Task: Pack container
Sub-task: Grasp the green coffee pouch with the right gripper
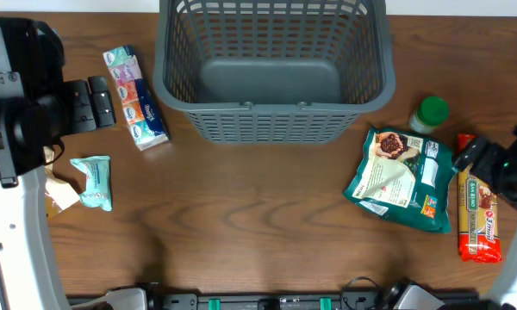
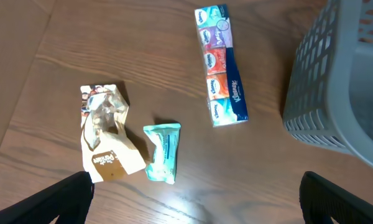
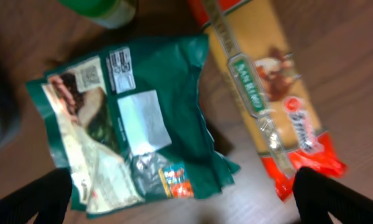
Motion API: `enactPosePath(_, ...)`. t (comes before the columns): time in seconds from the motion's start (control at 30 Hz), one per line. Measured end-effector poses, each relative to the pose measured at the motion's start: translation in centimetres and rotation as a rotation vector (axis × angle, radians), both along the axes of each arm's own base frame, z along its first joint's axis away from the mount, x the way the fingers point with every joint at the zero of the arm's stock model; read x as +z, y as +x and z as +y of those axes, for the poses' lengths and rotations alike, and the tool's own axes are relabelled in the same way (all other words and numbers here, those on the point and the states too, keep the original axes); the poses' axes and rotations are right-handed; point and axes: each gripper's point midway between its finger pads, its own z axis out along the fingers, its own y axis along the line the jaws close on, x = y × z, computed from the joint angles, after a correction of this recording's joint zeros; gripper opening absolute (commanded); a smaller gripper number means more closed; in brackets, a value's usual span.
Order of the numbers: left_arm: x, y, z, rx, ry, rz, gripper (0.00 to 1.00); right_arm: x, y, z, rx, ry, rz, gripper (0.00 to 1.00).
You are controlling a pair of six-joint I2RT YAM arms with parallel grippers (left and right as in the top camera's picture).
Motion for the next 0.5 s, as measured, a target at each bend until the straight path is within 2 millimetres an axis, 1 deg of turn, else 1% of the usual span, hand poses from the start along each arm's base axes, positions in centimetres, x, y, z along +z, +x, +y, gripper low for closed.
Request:
enactPosePath(0.13, 0.0, 0.1, 0.0, 0.000, 0.000, -0.003, 0.99, -4.3, 0.4, 0.3, 0.044, 0.025, -0.008, 0.99)
enactPosePath(0.23, 0.1, 0.2, 0.0, 0.000, 0.001, -0.006, 0.99, -7.2, 0.5, 1.1, 0.068, 0.055, -0.017, 0.99)
enactPosePath(0.37, 0.0, 0.2, 0.0, 0.000, 0.001, -0.006, 0.99, -10.0, 0.9, 2.0, 0.089, 0.096, -0.058, 0.99)
enactPosePath(0.5, 0.0, 0.2, 0.0, 0.000, 0.000, -0.005, 0.99, -12.0, 1.5, 2.5, 0.077, 0.137, -0.094, 0.99)
